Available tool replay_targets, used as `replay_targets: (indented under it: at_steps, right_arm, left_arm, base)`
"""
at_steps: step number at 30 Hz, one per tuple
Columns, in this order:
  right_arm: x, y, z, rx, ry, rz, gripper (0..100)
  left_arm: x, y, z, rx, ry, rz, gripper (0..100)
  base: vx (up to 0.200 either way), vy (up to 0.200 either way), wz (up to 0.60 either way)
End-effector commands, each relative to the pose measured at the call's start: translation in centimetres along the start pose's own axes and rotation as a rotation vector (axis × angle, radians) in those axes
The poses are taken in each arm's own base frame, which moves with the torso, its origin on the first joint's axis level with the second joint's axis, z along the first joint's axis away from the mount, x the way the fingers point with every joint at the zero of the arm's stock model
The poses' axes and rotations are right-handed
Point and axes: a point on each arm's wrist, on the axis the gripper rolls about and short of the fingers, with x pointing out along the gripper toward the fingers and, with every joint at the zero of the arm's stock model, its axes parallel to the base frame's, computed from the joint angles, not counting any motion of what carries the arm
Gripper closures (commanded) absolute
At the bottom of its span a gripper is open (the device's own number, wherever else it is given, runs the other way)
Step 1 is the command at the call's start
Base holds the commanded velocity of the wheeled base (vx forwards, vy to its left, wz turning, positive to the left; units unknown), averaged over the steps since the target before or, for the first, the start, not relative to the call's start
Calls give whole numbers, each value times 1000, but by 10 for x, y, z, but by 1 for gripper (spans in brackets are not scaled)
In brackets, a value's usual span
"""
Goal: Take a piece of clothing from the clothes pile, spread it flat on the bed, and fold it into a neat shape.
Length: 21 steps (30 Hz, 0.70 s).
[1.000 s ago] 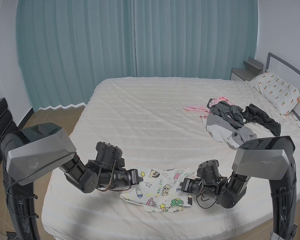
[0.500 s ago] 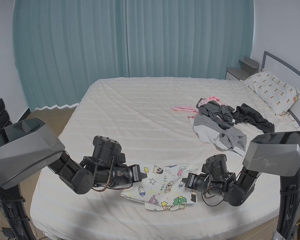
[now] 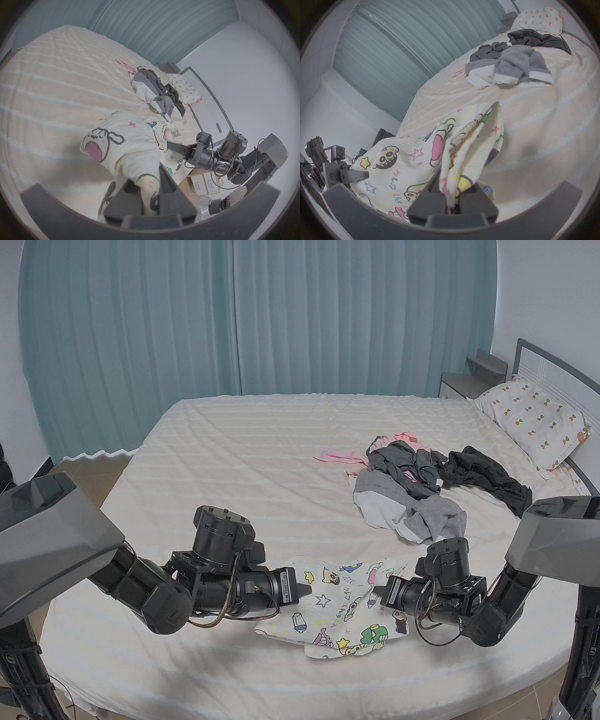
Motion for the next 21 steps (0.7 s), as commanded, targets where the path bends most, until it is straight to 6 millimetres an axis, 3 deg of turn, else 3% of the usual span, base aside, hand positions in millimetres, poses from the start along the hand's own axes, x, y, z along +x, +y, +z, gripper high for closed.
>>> replay_targets:
  at_steps: [1, 18, 21]
  right_arm:
    - [-3, 1, 2, 0, -8, 2, 100]
    - [2, -2, -1, -6, 10, -15, 100]
    - [7, -7, -6, -17, 30, -31, 100]
  left_arm:
    - [0, -1, 0, 0, -1, -3, 100]
    - [7, 5, -3, -11, 14, 13, 100]
    - [13, 15, -6, -25, 18, 53, 100]
  base:
    - [0, -200, 0]
    - [0, -200, 0]
    - [0, 0, 0]
